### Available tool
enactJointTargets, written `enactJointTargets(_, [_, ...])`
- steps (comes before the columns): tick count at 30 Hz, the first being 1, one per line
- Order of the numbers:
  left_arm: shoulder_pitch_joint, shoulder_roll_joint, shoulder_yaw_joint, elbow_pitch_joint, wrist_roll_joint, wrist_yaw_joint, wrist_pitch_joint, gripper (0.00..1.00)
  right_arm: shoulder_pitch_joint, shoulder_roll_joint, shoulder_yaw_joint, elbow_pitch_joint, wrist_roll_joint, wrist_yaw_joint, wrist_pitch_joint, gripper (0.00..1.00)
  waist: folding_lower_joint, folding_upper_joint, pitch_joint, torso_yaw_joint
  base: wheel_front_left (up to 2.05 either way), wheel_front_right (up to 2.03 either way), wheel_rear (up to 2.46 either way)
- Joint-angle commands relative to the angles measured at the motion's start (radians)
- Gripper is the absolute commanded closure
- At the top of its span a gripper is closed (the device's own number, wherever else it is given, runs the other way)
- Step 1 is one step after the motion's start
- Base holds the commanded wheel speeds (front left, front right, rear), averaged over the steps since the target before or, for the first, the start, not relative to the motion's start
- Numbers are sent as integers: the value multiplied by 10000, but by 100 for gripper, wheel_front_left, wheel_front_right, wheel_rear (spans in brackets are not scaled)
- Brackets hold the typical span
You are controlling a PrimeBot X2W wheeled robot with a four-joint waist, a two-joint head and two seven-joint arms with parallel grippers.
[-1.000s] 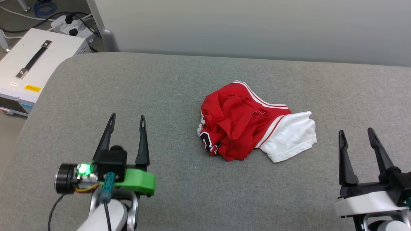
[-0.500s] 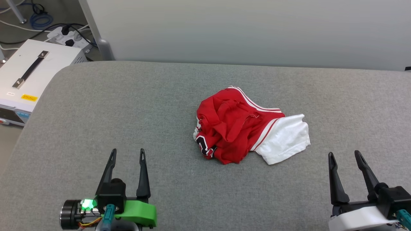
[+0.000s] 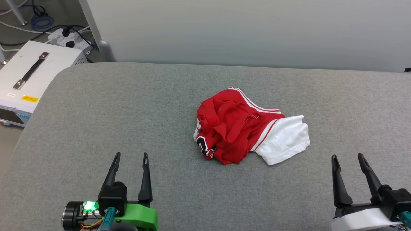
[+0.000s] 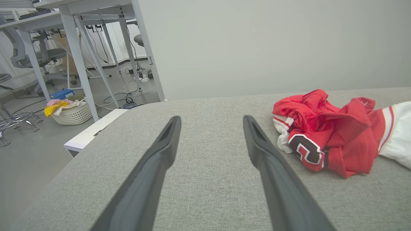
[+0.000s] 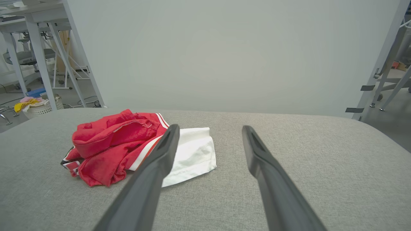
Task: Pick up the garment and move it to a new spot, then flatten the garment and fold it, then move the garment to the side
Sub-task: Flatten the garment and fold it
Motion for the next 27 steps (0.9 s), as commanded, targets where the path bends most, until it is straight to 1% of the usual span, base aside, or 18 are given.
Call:
enactJointTargets(1, [111, -81, 97, 19, 131, -87, -57, 0, -5, -16, -79, -73, 34, -7, -28, 0, 0, 0, 29, 10, 0, 0, 0])
enactJointTargets(5, [18, -221, 244, -15, 259, -228, -57, 0, -454, -36, -245, -384, -265, -7, -28, 0, 0, 0, 149, 36, 0, 0, 0])
enactJointTargets(8, [-119, -313, 308, -57, 340, -323, -57, 0, -1088, -359, -396, -661, -287, -7, -28, 0, 0, 0, 315, 71, 0, 0, 0])
enactJointTargets(13, [-452, -455, 394, -144, 454, -450, -57, 0, -2679, -1525, -334, -1082, -149, -7, -28, 0, 0, 0, 699, 155, 0, 0, 0])
enactJointTargets(16, [-649, -531, 404, -179, 517, -502, -57, 0, -3581, -2405, 98, -883, 121, -7, -28, 0, 0, 0, 958, 228, 0, 0, 0])
enactJointTargets(20, [-874, -622, 409, -211, 572, -559, -57, 0, -4647, -3891, 1434, 96, 697, -7, 51, 0, 0, 0, 1247, 340, 0, 0, 0])
enactJointTargets(22, [-952, -662, 408, -223, 597, -572, -57, 0, -5217, -4652, 2275, 520, 1229, -7, 574, 0, 0, 0, 1368, 405, 0, 0, 0])
enactJointTargets(24, [-1028, -698, 412, -242, 628, -562, -57, 0, -5696, -5271, 3075, 706, 1923, -7, 1436, 0, 0, 0, 1488, 467, 0, 0, 0])
enactJointTargets(27, [-1146, -749, 401, -289, 673, -544, -57, 0, -6349, -6346, 4483, 751, 3314, -7, 3189, 0, 0, 0, 1689, 564, 0, 0, 0])
